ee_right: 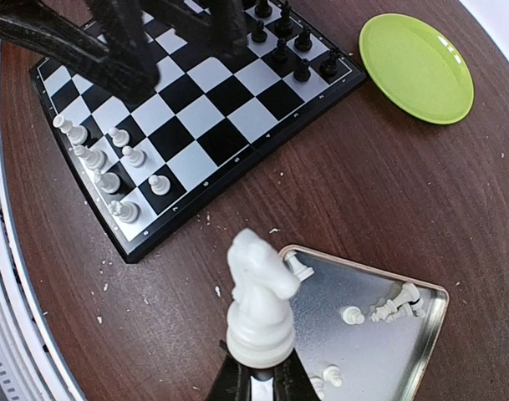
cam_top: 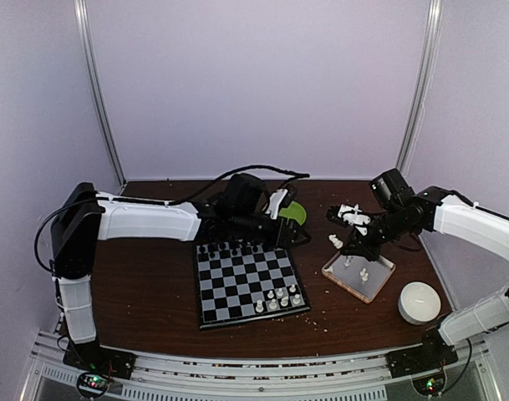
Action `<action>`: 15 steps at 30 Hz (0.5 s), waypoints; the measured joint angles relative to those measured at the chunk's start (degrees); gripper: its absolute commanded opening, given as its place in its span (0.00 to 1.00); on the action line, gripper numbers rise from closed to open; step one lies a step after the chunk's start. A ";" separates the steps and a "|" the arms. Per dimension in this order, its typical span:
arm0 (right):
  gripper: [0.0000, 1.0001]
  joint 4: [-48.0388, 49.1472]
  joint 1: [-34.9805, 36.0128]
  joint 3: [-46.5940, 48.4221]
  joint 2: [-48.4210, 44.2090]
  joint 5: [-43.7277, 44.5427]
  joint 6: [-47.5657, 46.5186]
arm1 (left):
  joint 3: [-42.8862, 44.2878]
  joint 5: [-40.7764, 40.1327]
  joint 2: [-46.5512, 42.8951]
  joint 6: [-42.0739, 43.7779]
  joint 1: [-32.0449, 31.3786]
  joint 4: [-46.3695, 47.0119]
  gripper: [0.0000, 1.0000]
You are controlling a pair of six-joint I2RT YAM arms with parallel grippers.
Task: Set up the chess pieces on the board
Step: Pick up the knight from the chess pile.
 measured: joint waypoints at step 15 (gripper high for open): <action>0.03 0.33 0.00 -0.59 0.02 -1.22 0.02 | 10.25 7.41 8.79 -8.96 -0.20 9.75 0.51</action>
